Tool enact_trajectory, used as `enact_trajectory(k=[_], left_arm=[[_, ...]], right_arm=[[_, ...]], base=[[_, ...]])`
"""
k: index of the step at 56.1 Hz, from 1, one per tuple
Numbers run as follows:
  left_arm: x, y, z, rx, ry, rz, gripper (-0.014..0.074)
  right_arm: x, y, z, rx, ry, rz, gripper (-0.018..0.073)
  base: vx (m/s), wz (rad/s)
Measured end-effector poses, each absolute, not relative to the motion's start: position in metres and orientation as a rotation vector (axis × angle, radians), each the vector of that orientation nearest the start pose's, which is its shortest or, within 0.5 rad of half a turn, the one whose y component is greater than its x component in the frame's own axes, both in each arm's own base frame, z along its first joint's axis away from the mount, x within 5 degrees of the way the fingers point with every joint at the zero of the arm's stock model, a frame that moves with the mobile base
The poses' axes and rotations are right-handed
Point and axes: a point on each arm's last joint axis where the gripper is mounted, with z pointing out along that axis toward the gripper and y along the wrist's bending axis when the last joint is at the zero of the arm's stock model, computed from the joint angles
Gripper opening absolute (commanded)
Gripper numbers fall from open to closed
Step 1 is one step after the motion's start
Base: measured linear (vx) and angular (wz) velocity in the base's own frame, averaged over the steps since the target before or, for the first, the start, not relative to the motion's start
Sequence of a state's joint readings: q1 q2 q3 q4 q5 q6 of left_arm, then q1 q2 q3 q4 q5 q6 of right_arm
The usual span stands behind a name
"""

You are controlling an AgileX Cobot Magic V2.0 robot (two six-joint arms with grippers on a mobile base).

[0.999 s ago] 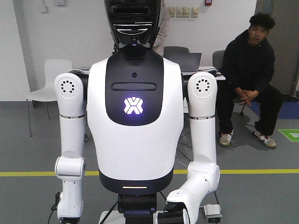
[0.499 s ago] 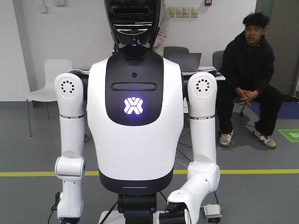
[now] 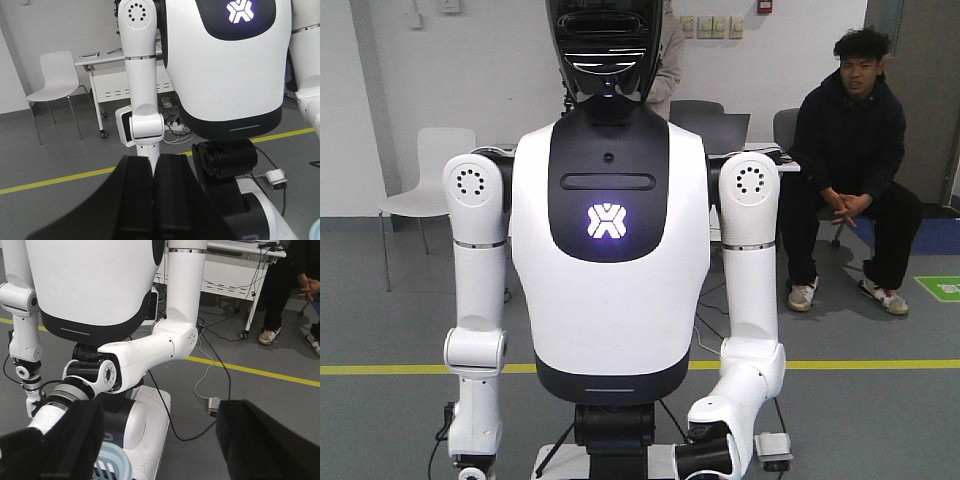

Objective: Pick snacks and fruit into basket
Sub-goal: 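Pull both empty grippers back from the basket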

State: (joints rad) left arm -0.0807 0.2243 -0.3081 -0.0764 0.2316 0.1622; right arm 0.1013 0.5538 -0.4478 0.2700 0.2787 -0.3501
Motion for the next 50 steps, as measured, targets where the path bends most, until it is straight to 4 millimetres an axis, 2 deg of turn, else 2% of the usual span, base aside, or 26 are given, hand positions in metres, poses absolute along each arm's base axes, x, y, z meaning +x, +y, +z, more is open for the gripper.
enact_trajectory(k=[50], left_arm=[[0.0671,-0.007,0.2823,0.151,1.624,-0.009,0.008]], right_arm=[[0.117,0.0186,0.2958,-0.228,1.844,0.076,0.0532]], base=[[-0.24,0.03]])
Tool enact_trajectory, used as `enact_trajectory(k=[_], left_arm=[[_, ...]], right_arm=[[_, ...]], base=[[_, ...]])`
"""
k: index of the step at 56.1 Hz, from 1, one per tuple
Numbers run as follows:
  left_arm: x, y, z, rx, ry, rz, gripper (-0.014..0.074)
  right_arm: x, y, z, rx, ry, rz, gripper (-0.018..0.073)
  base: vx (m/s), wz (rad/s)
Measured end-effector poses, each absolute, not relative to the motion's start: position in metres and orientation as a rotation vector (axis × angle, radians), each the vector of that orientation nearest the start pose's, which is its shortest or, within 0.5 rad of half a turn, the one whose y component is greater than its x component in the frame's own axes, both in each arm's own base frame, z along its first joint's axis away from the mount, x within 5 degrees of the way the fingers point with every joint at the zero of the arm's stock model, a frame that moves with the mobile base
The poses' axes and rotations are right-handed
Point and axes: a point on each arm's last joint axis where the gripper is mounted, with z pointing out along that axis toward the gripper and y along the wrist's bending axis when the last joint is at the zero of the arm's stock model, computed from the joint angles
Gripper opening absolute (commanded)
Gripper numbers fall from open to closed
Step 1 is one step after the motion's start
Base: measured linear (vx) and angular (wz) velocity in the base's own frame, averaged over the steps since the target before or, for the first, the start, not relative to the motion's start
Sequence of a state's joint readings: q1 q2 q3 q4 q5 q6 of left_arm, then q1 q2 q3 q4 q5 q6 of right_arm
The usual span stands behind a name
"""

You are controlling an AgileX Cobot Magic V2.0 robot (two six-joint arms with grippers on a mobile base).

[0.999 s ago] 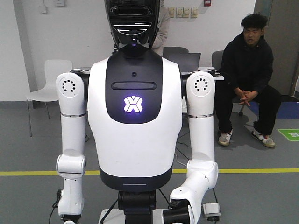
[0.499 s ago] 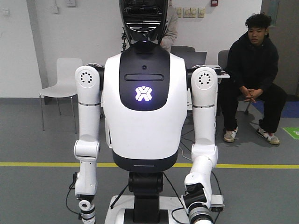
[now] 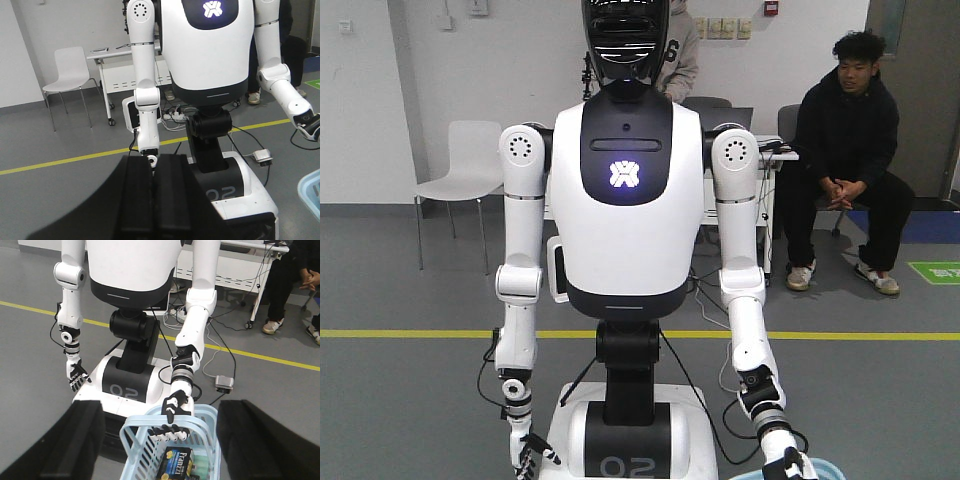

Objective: Pick snacks and fruit into basket
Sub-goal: 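Pull both empty grippers back from the basket, then drive the base away from the other robot toward the fruit stand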

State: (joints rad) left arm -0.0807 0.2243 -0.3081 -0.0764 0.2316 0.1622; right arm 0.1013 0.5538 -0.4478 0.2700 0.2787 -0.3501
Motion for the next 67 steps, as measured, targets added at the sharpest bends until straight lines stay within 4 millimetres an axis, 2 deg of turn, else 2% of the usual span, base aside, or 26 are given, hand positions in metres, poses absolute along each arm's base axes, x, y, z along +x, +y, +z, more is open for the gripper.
enact_trajectory(k=[40,67], left_arm=[[0.0671,-0.007,0.2823,0.151,1.624,-0.009,0.008],[0.0671,-0.007,0.2823,0.151,1.624,-0.009,0.008]], right_arm=[[0.117,0.0186,0.2958,-0.228,1.844,0.076,0.0532],[0.1169,0.0186,0.2958,-0.228,1.844,0.076,0.0532]], base=[[-0.25,-0.04],[-0.2,0.27]])
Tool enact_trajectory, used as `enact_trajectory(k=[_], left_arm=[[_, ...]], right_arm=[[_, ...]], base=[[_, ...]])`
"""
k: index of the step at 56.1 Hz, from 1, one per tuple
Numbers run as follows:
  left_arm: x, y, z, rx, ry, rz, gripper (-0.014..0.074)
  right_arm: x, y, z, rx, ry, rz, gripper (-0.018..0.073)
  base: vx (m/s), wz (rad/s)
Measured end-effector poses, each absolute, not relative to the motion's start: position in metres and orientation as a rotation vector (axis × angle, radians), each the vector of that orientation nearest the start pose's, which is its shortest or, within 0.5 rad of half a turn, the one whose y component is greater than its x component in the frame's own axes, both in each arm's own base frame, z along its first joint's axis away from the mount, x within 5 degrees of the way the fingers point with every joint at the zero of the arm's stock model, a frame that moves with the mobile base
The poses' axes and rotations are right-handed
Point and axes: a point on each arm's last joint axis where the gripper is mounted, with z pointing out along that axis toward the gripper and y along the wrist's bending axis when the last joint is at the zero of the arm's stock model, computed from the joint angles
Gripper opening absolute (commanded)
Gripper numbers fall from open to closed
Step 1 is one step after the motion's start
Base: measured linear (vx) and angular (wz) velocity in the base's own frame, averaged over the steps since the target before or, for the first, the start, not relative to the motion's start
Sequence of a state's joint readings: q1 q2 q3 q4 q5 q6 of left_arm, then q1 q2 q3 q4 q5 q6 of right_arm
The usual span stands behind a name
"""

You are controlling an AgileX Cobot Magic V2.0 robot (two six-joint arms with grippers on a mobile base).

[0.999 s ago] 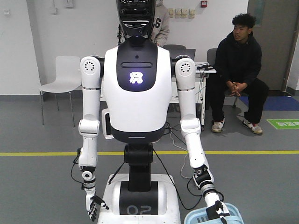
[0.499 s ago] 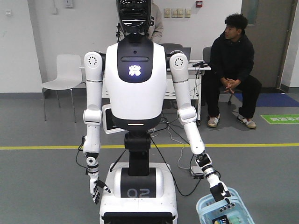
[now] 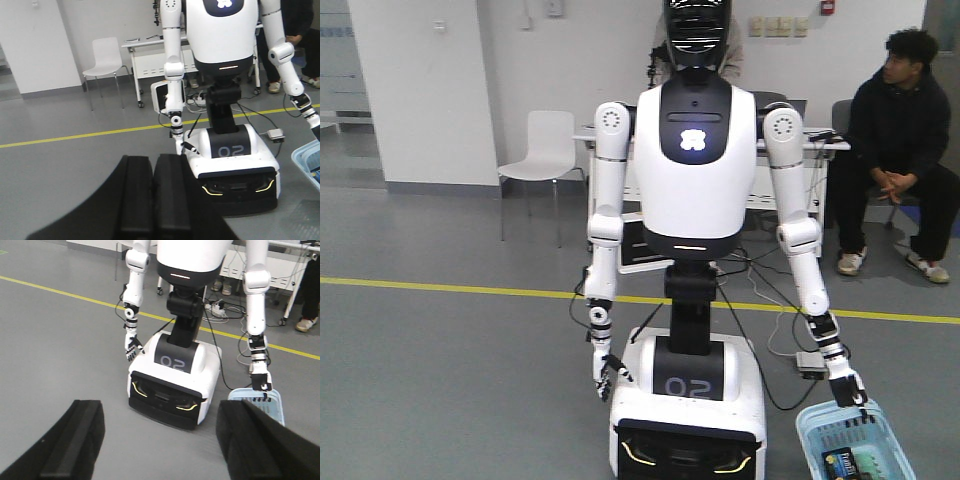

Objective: Pick snacks and fruit into basket
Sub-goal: 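Drive the base away from the other robot toward the fruit stand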

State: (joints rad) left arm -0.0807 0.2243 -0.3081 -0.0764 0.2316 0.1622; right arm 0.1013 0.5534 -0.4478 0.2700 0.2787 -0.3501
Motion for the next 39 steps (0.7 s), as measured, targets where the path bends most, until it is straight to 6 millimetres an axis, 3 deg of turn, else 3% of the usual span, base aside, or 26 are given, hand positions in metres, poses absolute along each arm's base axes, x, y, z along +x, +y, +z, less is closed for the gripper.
enact_trajectory(k=[39], left_arm=[[0.0671,-0.007,0.2822,0.151,1.625,-0.009,0.008]], right_arm=[[0.1169,0.0186,0.2958,-0.228,1.844,0.076,0.0532]], base=[[-0.07,0.52]])
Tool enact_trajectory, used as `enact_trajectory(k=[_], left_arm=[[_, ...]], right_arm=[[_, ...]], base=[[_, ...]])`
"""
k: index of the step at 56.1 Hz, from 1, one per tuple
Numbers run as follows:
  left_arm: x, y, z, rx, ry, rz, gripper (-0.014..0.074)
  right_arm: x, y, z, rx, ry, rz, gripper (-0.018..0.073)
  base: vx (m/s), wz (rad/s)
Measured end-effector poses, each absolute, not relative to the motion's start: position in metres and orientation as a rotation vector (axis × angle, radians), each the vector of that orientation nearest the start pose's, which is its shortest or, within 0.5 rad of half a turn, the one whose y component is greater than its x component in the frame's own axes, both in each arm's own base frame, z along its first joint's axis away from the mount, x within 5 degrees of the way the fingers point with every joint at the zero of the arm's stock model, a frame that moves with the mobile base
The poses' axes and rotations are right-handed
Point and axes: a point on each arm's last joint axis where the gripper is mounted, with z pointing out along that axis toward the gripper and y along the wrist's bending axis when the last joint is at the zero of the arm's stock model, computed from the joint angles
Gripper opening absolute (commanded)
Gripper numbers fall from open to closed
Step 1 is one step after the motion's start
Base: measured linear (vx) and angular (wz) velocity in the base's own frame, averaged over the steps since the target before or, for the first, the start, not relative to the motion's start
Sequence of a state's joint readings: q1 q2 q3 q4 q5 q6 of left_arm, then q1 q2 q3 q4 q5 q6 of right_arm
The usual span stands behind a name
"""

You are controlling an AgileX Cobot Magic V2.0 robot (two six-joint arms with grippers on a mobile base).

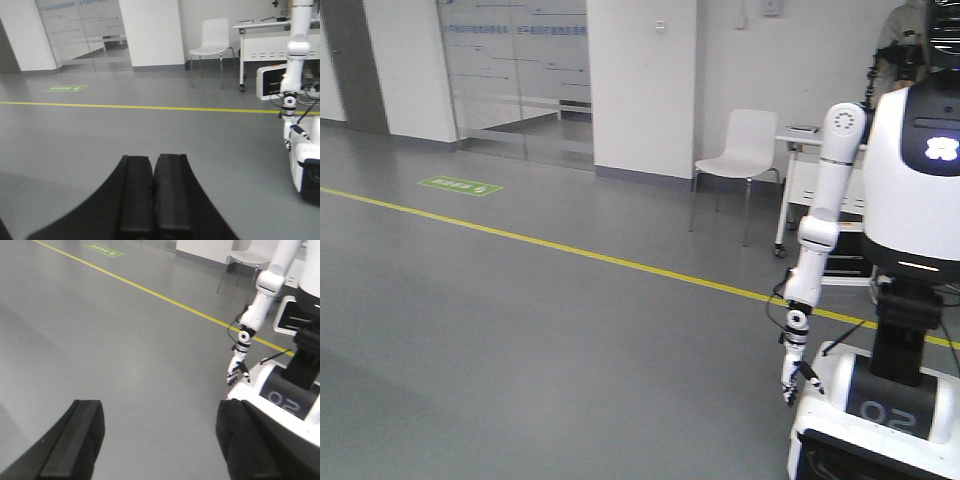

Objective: Pick snacks and fruit into basket
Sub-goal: 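Drive the base away from the other robot toward the fruit stand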

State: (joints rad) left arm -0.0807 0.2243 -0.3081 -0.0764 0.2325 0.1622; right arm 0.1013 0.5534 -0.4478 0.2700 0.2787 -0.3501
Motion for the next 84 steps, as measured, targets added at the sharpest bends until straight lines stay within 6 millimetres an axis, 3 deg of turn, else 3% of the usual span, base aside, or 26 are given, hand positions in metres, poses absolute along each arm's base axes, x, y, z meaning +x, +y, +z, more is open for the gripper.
enact_trajectory(k=[84], left_arm=[[0.0671,-0.007,0.2822,0.151,1.625,-0.009,0.008]], right_arm=[[0.1169,0.0186,0.2958,-0.228,1.844,0.076,0.0532]], base=[[0.14,0.63]])
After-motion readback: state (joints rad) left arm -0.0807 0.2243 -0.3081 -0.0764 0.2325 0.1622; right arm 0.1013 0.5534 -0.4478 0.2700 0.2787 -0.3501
